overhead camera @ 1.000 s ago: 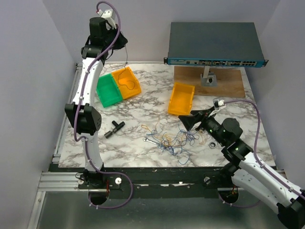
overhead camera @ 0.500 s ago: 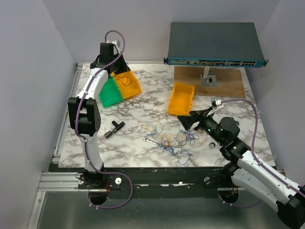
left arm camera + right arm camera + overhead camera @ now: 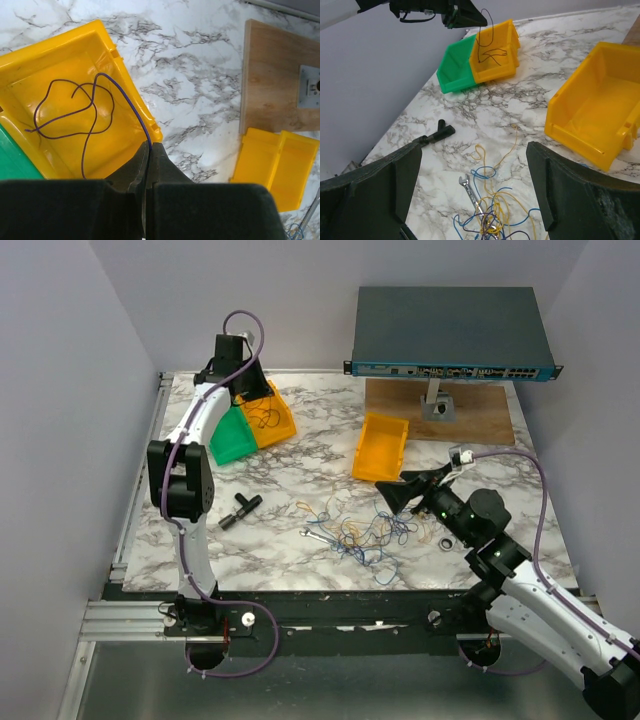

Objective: Untangle the cables

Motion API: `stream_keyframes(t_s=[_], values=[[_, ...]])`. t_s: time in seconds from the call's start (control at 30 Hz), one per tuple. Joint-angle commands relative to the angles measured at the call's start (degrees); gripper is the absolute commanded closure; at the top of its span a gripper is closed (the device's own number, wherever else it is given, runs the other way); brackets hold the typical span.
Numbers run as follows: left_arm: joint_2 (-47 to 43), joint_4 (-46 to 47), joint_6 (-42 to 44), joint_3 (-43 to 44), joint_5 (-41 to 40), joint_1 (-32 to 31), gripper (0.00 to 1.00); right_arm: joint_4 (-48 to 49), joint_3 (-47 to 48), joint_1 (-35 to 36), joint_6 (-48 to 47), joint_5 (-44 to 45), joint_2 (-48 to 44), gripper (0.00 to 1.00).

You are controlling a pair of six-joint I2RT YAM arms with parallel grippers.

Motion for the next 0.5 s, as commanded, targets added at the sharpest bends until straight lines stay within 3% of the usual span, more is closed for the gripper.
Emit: stream_keyframes(t_s=[0.0, 0.23, 0.37, 0.47], values=[[3.5, -2.4, -0.1, 1.9, -3.7, 0.1, 0.98, -2.6, -0.4, 0.2, 0.2, 1.3, -0.3, 0.06], [10.0, -8.1, 1.0, 12.6, -5.2, 0.6, 0.90, -5.0, -0.6, 0.2, 1.9, 1.6, -1.2, 0.06], [11.7, -11.1, 0.8, 16.4, -4.6, 0.8, 0.67, -6.2, -0.4, 0.2, 2.5, 1.9, -1.9, 0.06], [9.7, -12.2, 1.2, 16.3, -6.6, 0.8, 0.58, -8.9, 0.4, 0.2, 2.8, 2.8, -1.6, 0.06]])
